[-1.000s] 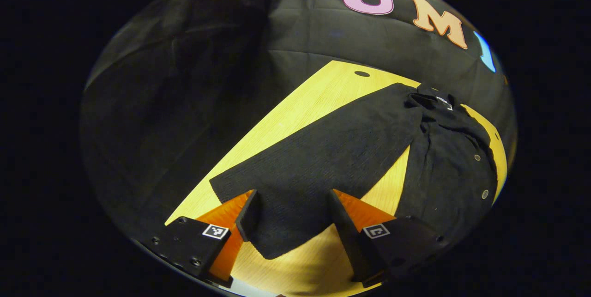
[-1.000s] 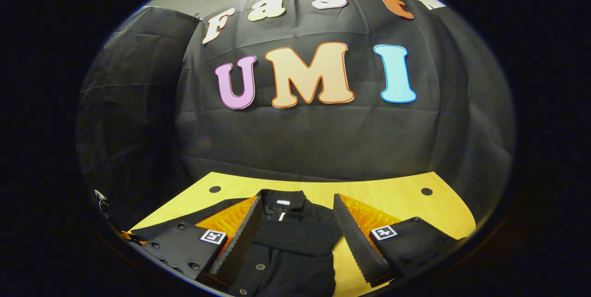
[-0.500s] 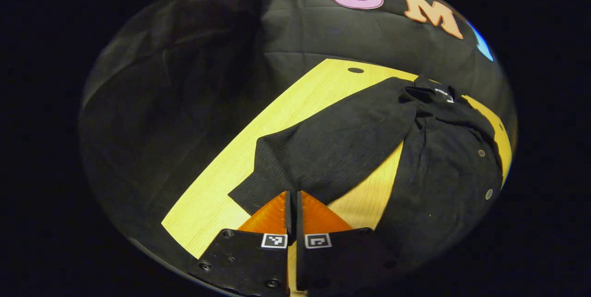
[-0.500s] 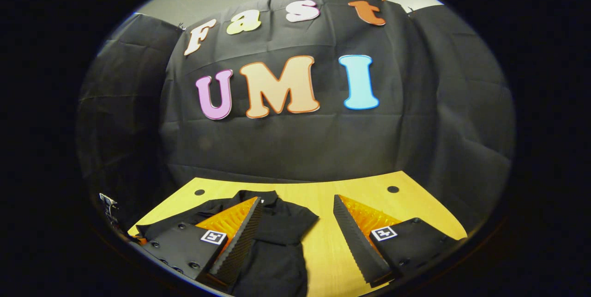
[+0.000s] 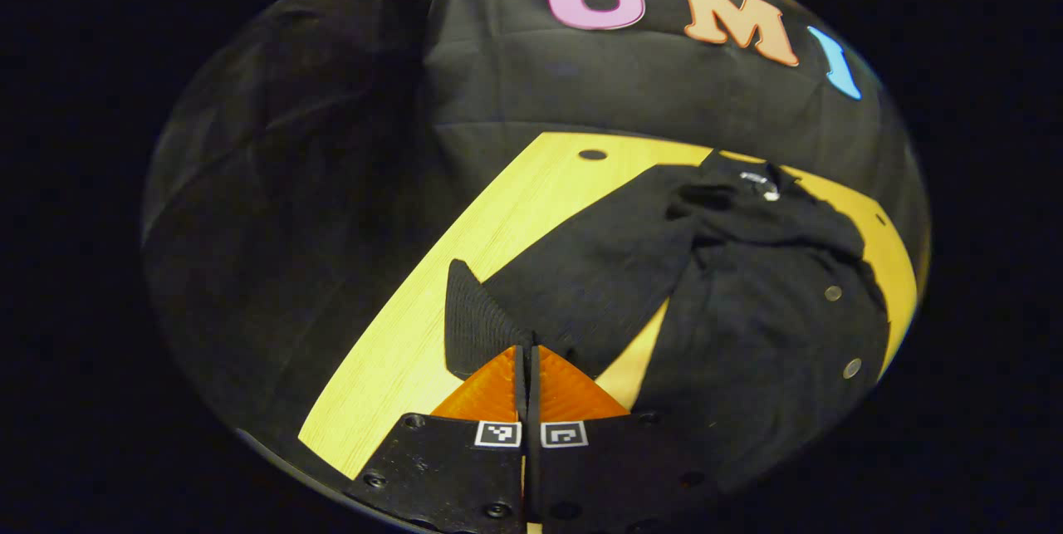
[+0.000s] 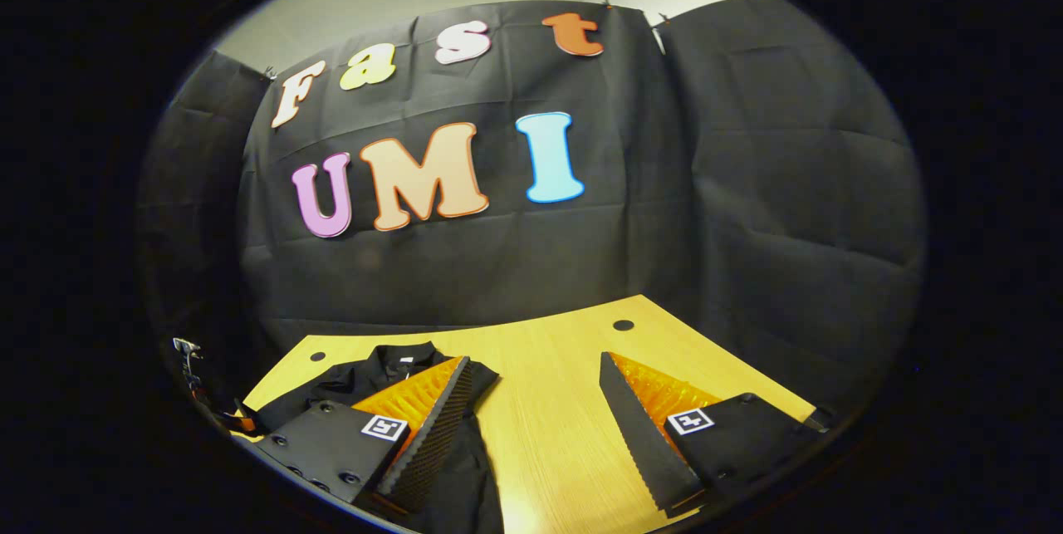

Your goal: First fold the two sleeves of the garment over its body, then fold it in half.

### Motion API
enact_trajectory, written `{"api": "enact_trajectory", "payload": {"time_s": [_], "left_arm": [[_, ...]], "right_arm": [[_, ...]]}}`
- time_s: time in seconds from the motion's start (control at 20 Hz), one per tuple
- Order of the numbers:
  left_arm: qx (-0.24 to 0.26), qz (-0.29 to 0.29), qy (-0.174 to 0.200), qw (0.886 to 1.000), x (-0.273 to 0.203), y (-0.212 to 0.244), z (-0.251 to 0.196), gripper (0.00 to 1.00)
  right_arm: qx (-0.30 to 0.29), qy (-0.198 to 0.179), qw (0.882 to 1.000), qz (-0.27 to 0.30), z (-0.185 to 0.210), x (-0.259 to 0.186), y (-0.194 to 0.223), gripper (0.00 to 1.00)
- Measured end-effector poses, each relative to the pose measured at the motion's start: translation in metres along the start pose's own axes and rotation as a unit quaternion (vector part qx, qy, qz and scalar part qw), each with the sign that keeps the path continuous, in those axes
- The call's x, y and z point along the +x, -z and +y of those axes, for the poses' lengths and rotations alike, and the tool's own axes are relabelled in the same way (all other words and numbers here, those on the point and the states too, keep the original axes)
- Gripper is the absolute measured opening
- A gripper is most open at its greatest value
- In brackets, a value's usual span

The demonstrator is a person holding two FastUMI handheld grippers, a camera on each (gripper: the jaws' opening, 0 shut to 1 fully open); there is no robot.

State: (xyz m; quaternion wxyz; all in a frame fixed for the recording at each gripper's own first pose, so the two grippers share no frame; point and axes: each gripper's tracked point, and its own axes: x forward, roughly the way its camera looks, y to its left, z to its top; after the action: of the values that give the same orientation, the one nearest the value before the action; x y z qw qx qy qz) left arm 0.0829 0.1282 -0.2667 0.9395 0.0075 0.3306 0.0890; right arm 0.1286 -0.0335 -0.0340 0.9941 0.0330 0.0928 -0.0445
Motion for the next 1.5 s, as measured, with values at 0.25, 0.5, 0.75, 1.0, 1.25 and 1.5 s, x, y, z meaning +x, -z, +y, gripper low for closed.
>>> {"api": "enact_trajectory", "payload": {"time_s": [0.25,0.5,0.75,1.0,1.25,1.5], "left_arm": [[0.029,-0.063,0.068,0.995,0.006,-0.082,-0.065,0.00],[0.088,-0.130,0.124,0.980,0.006,-0.152,-0.140,0.00],[0.102,-0.164,0.194,0.962,0.003,-0.188,-0.235,0.00],[0.121,-0.166,0.256,0.945,0.001,-0.188,-0.325,0.00],[0.145,-0.152,0.281,0.936,0.012,-0.170,-0.385,0.00],[0.166,-0.126,0.285,0.936,0.036,-0.143,-0.419,0.00]], "right_arm": [[0.019,0.018,1.000,0.011,-0.011,-0.020,0.023,0.97],[0.033,0.001,0.999,0.023,0.011,-0.026,0.038,0.97],[0.044,-0.015,0.998,0.035,0.029,-0.039,0.058,0.97],[0.046,-0.022,0.998,0.045,0.032,-0.050,0.072,0.98],[0.041,-0.018,0.998,0.051,0.028,-0.058,0.083,0.97],[0.045,-0.007,0.997,0.063,0.011,-0.065,0.099,0.98]]}}
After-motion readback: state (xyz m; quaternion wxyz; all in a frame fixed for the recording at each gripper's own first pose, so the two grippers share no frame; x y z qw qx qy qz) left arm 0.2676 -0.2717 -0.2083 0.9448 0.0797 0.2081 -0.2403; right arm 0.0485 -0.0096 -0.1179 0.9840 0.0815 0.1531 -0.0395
